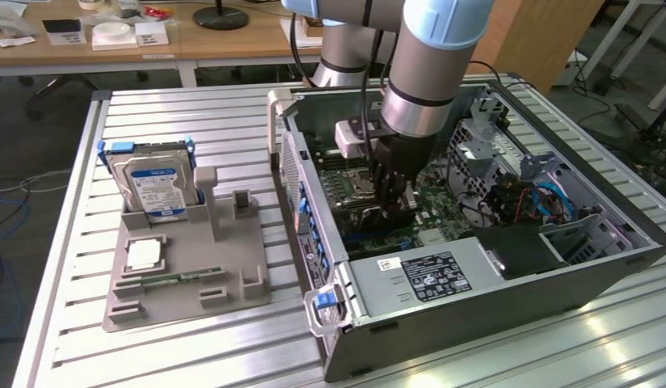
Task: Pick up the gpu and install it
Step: 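Insert the gpu into the slot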
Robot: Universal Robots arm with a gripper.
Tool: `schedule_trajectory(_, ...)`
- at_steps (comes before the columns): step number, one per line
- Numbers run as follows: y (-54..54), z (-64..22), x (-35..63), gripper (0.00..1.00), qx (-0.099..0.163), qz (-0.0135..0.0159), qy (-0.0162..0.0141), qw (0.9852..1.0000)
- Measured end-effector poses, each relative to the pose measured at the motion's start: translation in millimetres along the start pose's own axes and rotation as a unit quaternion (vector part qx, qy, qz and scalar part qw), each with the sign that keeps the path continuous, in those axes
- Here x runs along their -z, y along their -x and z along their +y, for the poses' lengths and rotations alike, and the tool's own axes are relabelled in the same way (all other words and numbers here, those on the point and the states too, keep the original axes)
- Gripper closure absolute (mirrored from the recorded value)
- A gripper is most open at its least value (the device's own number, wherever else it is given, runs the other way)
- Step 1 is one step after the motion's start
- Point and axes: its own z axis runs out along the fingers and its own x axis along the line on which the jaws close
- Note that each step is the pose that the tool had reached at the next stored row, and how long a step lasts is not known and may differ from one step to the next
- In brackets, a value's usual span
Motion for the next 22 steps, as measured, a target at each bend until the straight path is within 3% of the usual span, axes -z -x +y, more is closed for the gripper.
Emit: schedule_trajectory(22, -0.1, 0.2, -1.8, 0.73, 0.0, 0.0002, 0.0, 1.0)
